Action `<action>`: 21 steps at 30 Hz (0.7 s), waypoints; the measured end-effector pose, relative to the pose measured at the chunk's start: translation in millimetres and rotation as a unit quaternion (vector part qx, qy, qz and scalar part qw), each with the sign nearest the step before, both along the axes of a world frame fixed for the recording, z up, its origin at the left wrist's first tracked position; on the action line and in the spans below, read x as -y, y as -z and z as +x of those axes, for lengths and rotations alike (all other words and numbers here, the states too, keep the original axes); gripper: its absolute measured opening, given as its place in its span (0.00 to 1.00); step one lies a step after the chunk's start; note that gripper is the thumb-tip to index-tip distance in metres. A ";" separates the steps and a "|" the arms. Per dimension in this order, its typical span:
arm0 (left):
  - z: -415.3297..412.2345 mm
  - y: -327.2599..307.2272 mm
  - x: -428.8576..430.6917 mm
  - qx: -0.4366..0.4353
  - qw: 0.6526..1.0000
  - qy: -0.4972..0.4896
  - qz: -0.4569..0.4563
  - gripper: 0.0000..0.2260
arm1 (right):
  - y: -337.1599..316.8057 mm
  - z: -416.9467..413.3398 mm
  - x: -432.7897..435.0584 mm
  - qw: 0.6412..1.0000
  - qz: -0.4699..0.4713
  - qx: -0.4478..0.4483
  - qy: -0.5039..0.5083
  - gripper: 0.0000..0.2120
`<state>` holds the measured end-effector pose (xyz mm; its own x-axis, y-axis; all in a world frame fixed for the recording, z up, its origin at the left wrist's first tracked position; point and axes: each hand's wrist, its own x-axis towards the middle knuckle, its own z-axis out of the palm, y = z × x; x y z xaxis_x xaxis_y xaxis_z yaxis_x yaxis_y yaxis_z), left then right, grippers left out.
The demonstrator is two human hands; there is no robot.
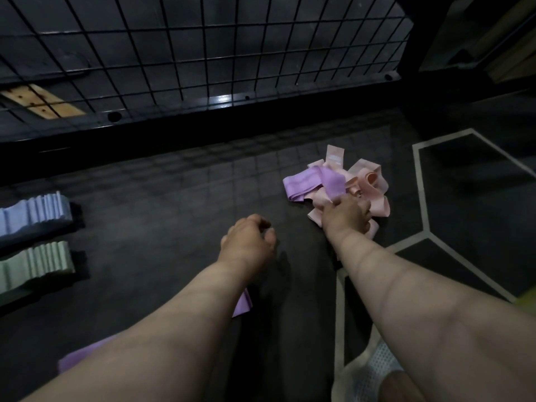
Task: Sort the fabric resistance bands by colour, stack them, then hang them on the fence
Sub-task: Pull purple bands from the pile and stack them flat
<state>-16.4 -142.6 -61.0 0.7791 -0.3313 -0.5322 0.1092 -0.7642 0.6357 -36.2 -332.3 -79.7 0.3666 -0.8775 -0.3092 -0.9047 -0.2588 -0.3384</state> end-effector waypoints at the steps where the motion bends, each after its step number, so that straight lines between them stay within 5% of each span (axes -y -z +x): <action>1: -0.1 0.2 0.7 -0.011 1.000 -0.010 -0.017 0.10 | -1.8 -1.4 -4.9 1.000 -0.017 -0.011 -0.014 0.12; 6: 3.3 -7.9 7.9 -0.044 0.992 -0.054 -0.103 0.09 | -2.7 -4.9 -40.1 0.991 -0.019 0.123 -0.057 0.03; 9: 5.4 -13.1 11.5 -0.079 0.981 -0.096 -0.151 0.15 | 3.5 -10.5 -62.4 0.982 0.014 0.165 -0.092 0.08; 14: 6.9 -10.4 10.8 -0.117 0.971 -0.114 -0.173 0.16 | 2.0 -12.4 -41.5 0.974 0.021 0.220 0.039 0.11; 15: 6.5 -9.7 11.0 -0.116 0.971 -0.113 -0.176 0.15 | -0.8 -12.6 -31.1 0.979 0.026 0.196 0.045 0.16; 18: 4.3 -6.9 15.5 -0.132 0.968 -0.109 -0.186 0.14 | -2.1 -6.6 -0.2 0.986 -0.071 -0.004 -0.150 0.29; 21: 4.3 -3.6 21.1 -0.149 0.962 -0.115 -0.196 0.15 | 3.6 13.0 14.5 0.962 -0.060 -0.102 -0.247 0.24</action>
<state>-12.1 -163.7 -57.3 0.6878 -0.3893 -0.6127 0.4695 -0.4052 0.7845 -23.2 -346.9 -83.3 0.6904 -0.6459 -0.3259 -0.7056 -0.7005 -0.1066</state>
